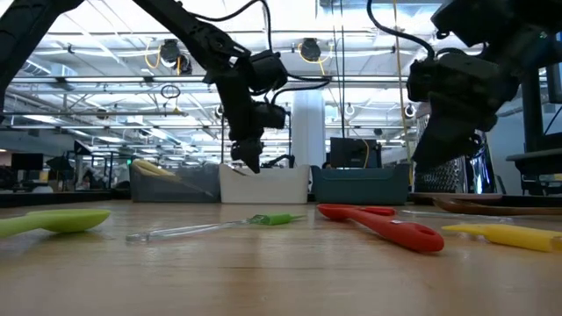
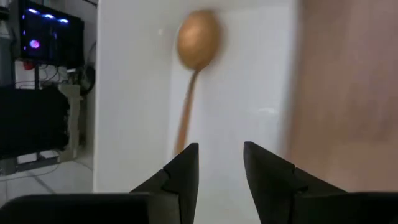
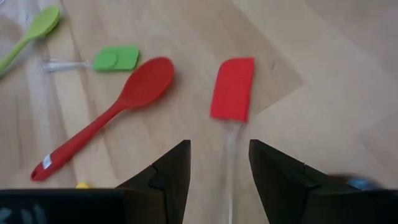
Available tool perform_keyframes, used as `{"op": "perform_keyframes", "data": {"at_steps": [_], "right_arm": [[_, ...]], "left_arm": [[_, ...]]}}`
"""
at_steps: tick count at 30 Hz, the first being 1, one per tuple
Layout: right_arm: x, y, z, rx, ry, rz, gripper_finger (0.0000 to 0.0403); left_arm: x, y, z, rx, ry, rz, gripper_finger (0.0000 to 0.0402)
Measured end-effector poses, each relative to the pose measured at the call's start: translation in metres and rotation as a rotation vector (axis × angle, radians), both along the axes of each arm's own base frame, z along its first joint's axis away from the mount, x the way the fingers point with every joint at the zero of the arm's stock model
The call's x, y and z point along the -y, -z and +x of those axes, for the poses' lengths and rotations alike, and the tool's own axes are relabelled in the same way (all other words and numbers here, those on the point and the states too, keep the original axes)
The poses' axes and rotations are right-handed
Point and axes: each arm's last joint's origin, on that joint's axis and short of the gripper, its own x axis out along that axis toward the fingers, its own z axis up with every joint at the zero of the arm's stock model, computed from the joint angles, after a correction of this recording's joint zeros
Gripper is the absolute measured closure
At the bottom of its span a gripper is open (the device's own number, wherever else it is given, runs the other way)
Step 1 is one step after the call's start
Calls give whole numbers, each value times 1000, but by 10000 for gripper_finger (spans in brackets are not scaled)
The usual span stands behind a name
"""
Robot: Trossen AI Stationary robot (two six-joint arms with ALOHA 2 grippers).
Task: Pick & Place Kitchen Items
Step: Put the red serving spoon into the white bin
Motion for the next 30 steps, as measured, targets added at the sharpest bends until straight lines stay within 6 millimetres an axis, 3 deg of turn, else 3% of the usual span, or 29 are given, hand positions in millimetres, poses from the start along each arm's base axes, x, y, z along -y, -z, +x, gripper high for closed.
{"op": "perform_keyframes", "data": {"at_steps": [5,13,21,25,30], "right_arm": [[-10,0,-2,-2,-39,9,248],[-25,-1,-3,26,-110,14,248],[-38,-2,-4,66,-98,2,248],[-46,-5,5,184,-97,-70,248],[-50,-16,27,427,-98,-127,248]], "left_arm": [[29,-5,9,71,7,-80,270],[78,-33,11,262,59,-420,270],[122,-42,0,179,48,-514,270],[141,-49,-13,106,27,-549,270],[159,-77,-30,151,22,-625,270]]}}
